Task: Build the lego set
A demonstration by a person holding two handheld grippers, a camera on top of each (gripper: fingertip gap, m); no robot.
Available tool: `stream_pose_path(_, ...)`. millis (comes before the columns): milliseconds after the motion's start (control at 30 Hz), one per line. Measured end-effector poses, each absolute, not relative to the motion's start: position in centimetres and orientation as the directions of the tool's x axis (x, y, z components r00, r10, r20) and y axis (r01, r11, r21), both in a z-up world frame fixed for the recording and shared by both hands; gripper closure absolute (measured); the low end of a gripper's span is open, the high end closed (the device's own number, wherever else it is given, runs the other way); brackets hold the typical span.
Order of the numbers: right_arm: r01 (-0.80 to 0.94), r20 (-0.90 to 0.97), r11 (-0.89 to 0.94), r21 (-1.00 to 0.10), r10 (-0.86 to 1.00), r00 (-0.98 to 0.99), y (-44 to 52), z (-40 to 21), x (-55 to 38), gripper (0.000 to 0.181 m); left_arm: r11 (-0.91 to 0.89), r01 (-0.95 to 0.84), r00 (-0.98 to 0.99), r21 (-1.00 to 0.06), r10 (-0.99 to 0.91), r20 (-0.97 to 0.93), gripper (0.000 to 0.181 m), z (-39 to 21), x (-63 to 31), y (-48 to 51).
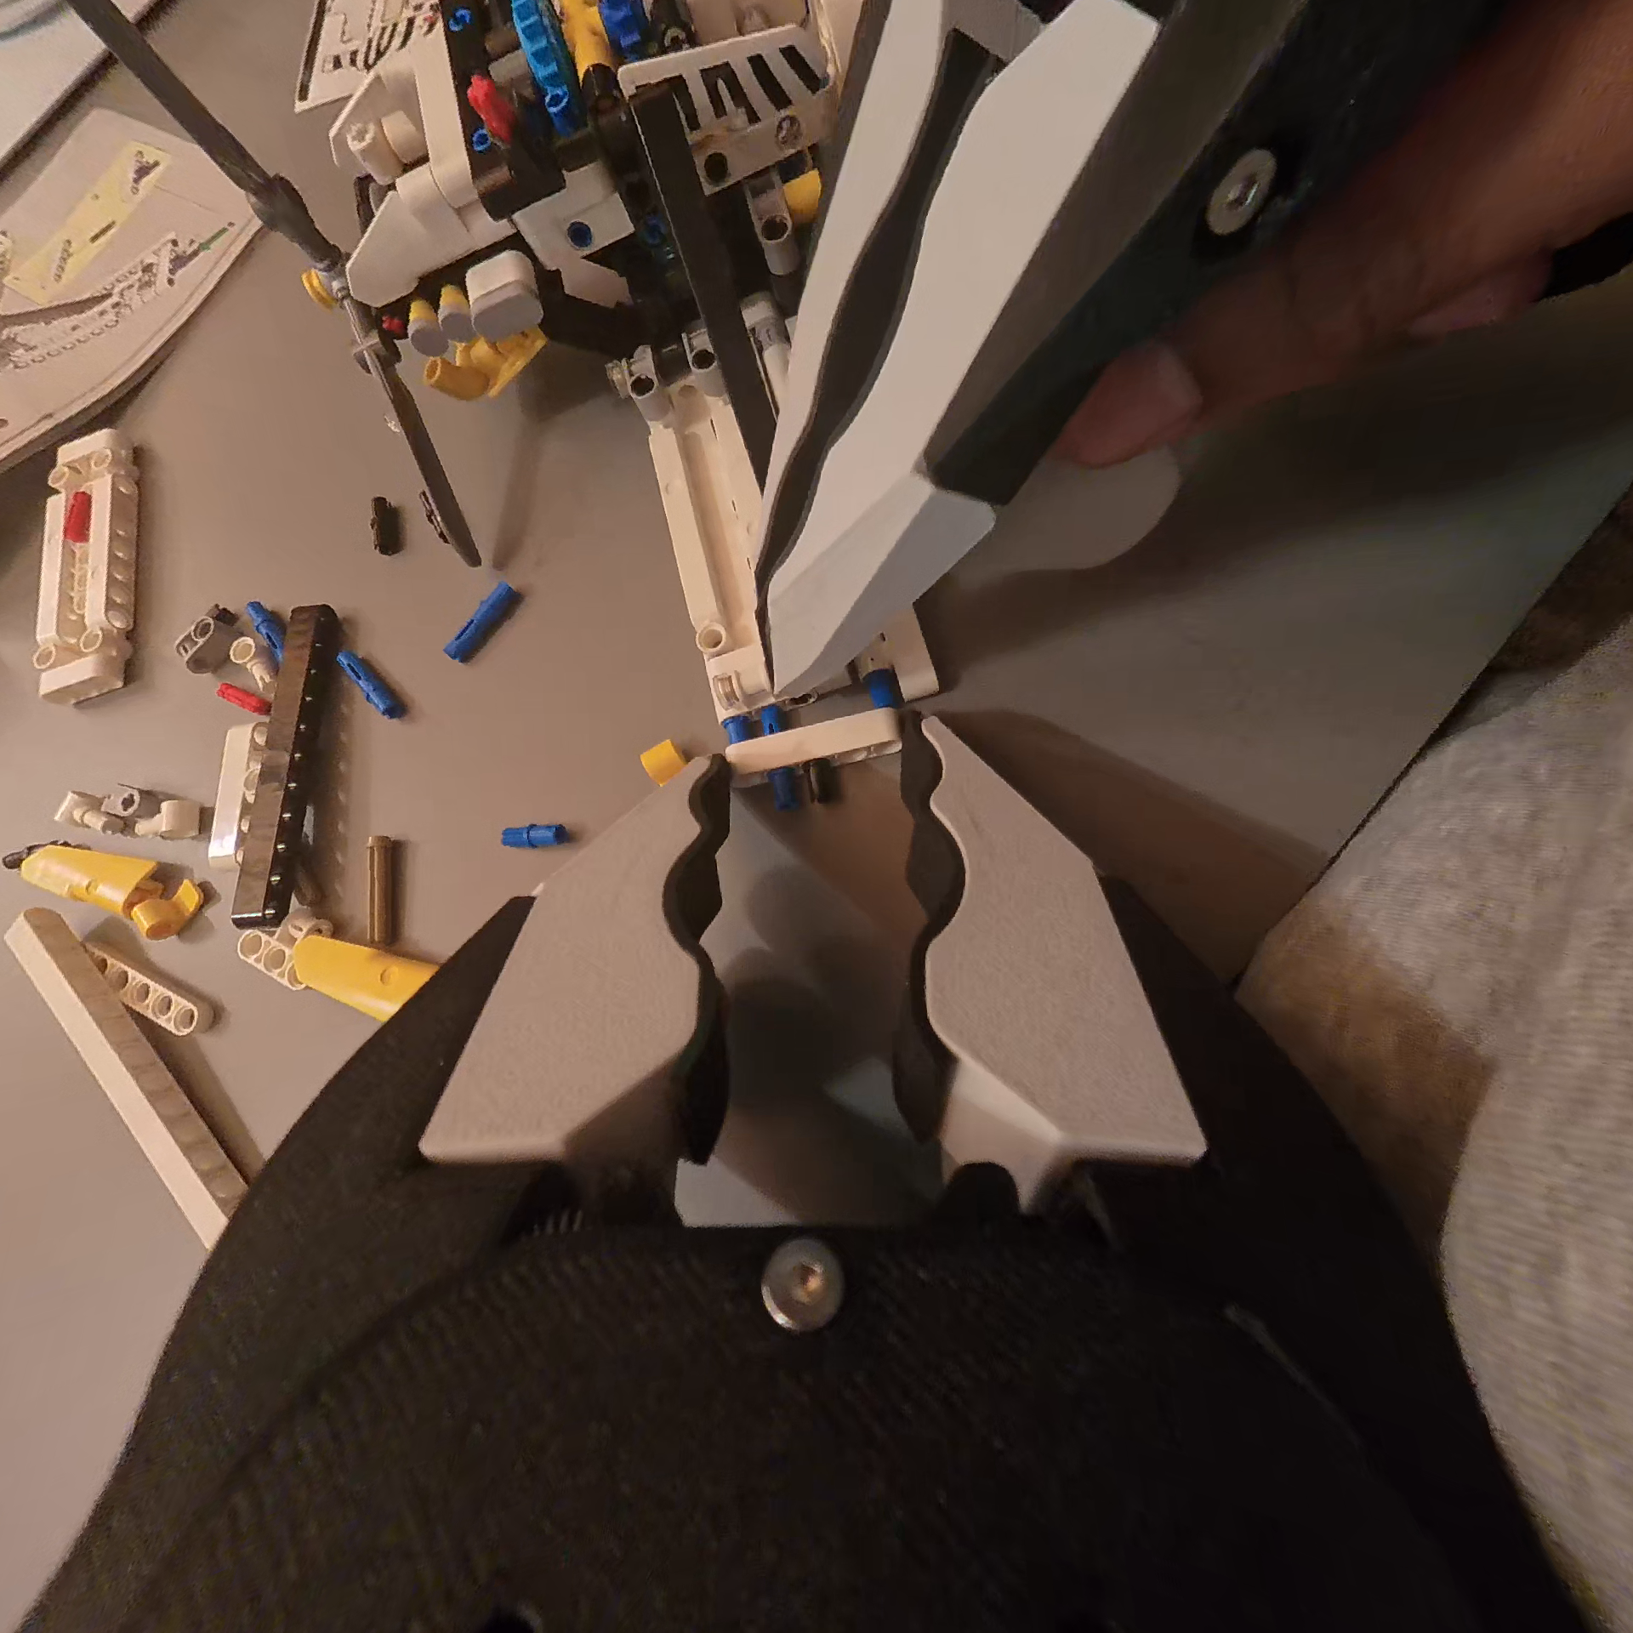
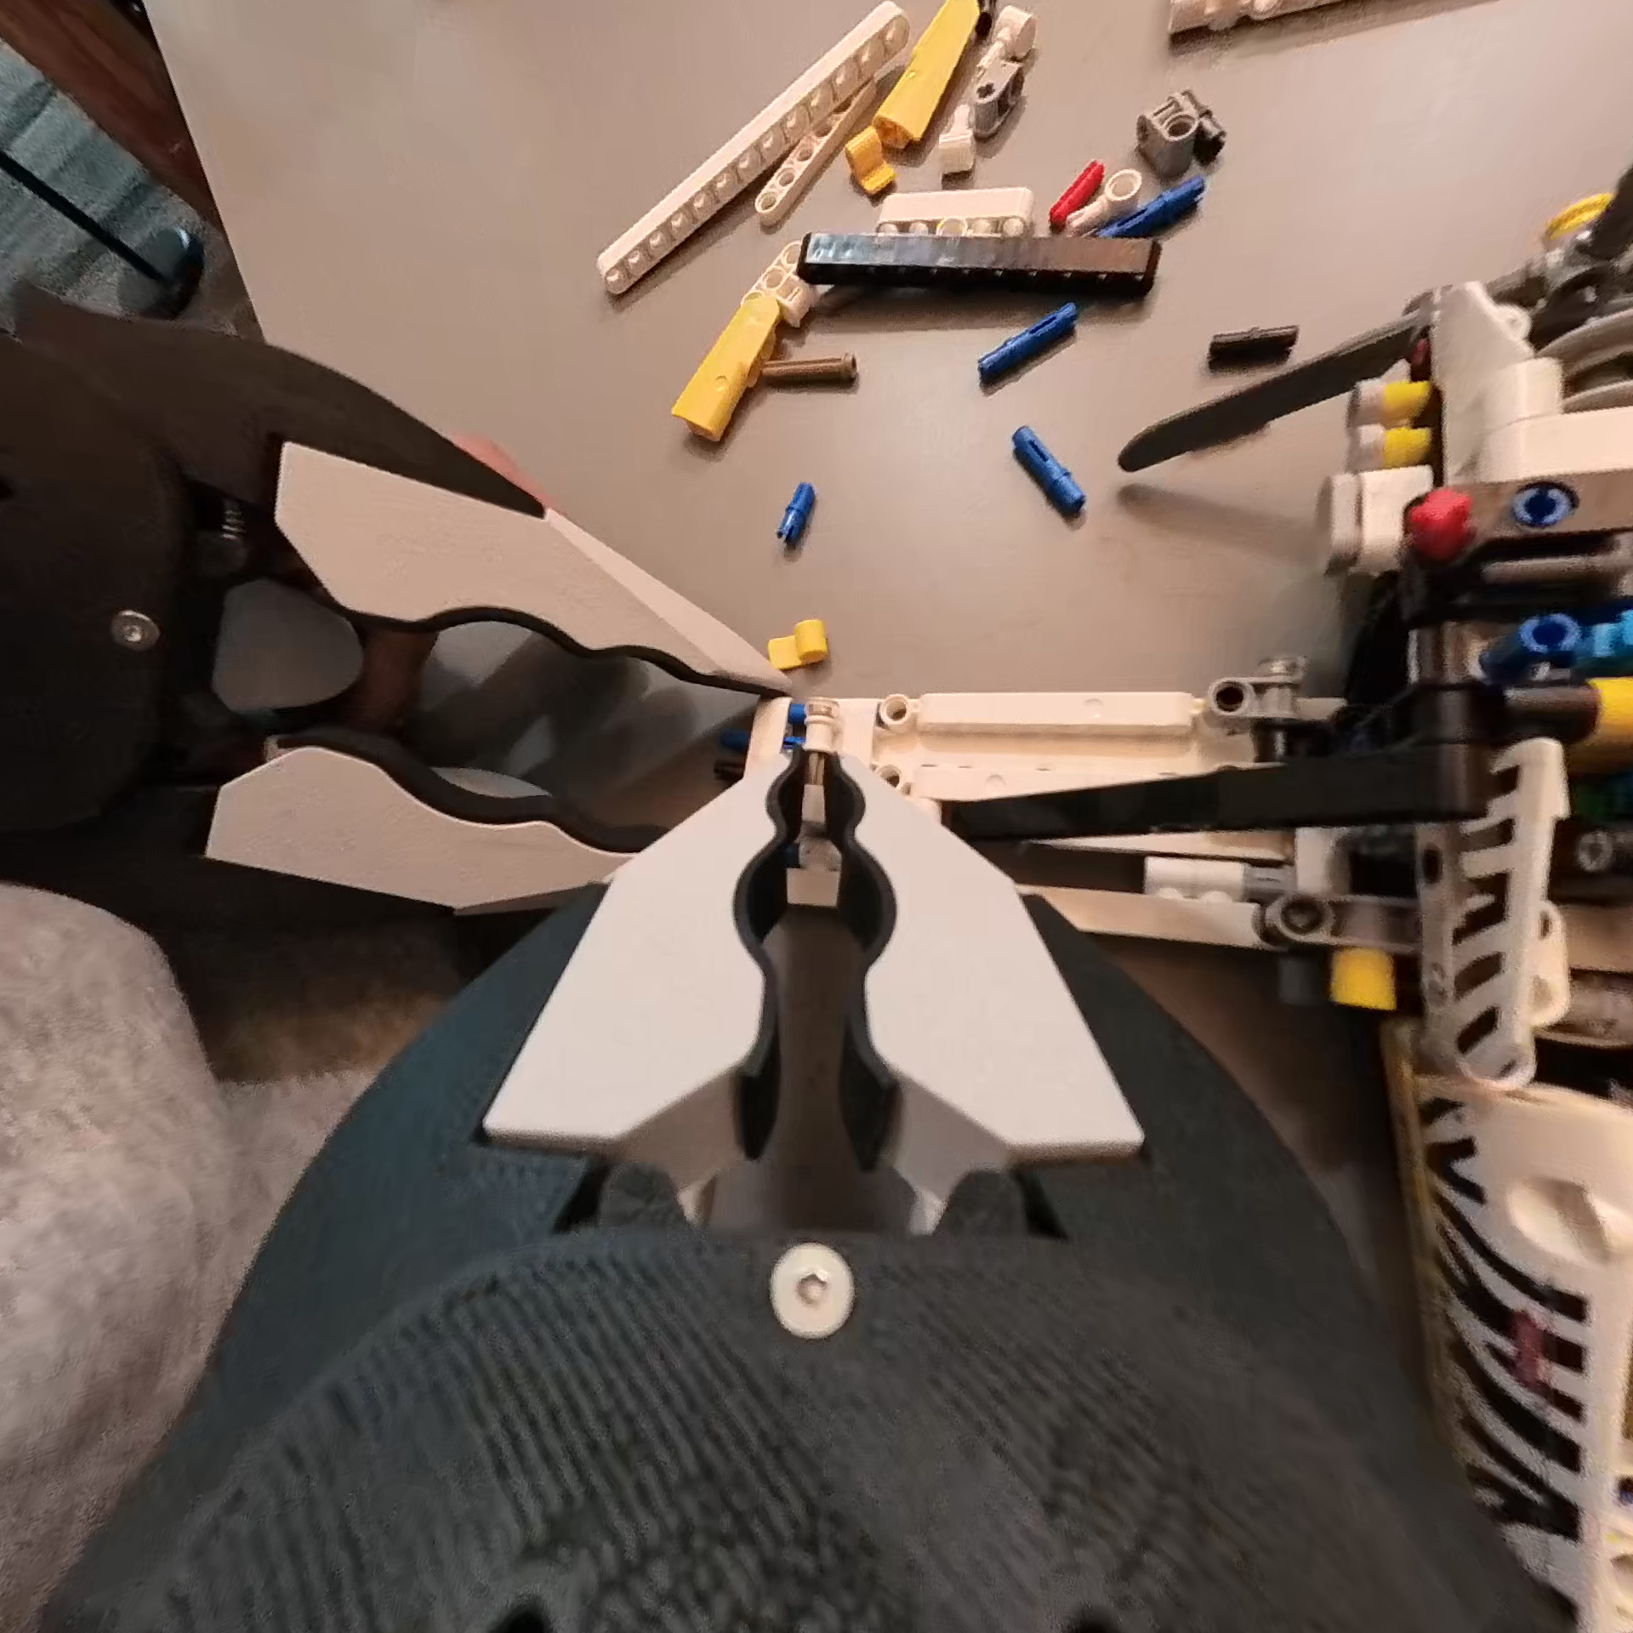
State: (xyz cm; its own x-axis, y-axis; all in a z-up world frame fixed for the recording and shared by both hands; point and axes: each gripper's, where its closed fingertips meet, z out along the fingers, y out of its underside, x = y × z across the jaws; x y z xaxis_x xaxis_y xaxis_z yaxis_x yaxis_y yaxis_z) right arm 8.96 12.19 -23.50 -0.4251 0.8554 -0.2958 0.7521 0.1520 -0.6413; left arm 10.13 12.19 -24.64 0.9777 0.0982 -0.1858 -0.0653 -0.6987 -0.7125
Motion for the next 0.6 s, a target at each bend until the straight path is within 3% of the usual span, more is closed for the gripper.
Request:
stream_pose_path(300,0.725,-0.242,0.231,-0.649,0.84,-0.485,12.1,-23.1,8.9,0.176,-0.699,-0.047,0.981,-0.714,0.104,-0.167,0.141,-24.6,10.0,12.2)
stream_pose_path(400,0.666,-0.191,0.228,-0.71,0.849,-0.493,12.4,-21.8,8.5,0.159,-0.699,-0.041,0.98,-0.714,0.113,-0.166,0.141,-24.6,9.9,12.2)
stream_pose_path(467,0.648,-0.155,0.243,-0.721,0.856,-0.494,12.6,-21.7,8.2,0.157,-0.699,-0.037,0.979,-0.715,0.118,-0.166,0.141,-24.6,9.8,12.2)
stream_pose_path(600,0.689,-0.171,0.276,-0.67,0.846,-0.505,12.2,-23.5,8.4,0.149,-0.698,-0.042,0.978,-0.715,0.118,-0.174,0.141,-24.6,9.8,12.2)
